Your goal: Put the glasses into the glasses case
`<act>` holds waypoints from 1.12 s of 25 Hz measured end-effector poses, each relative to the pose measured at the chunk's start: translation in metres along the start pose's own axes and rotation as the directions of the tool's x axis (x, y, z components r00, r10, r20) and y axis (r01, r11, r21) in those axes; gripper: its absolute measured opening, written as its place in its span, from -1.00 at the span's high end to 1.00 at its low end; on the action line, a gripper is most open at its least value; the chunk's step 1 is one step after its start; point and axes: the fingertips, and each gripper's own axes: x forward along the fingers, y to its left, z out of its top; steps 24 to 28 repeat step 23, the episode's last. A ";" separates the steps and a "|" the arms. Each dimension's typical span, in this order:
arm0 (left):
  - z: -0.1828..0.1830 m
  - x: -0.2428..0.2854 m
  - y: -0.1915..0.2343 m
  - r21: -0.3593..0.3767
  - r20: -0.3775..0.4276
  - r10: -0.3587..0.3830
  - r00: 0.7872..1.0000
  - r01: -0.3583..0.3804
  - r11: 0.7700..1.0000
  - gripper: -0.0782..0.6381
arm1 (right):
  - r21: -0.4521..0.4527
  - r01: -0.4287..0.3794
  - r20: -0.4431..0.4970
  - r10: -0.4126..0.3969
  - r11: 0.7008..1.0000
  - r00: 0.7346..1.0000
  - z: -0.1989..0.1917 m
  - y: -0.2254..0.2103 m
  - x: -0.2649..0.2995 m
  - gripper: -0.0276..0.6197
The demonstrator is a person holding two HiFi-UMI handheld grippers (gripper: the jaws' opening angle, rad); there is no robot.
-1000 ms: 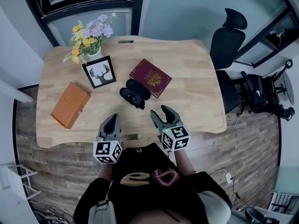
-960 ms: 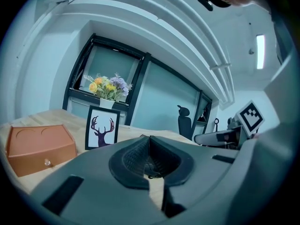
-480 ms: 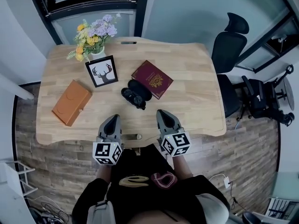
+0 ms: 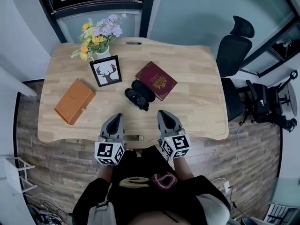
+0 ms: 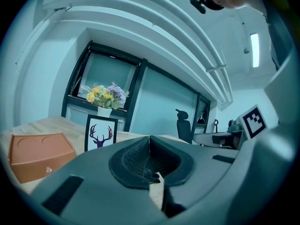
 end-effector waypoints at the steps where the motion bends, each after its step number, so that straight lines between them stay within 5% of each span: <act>1: 0.000 0.000 0.000 0.001 0.000 0.002 1.000 -0.002 1.000 0.73 | -0.003 0.001 -0.002 -0.001 1.000 1.000 0.000 -0.001 0.001 0.88; 28: -0.002 0.015 0.000 0.008 -0.008 0.041 0.999 -0.041 0.999 0.73 | -0.069 -0.032 -0.036 0.029 0.997 0.999 -0.003 -0.013 0.020 0.88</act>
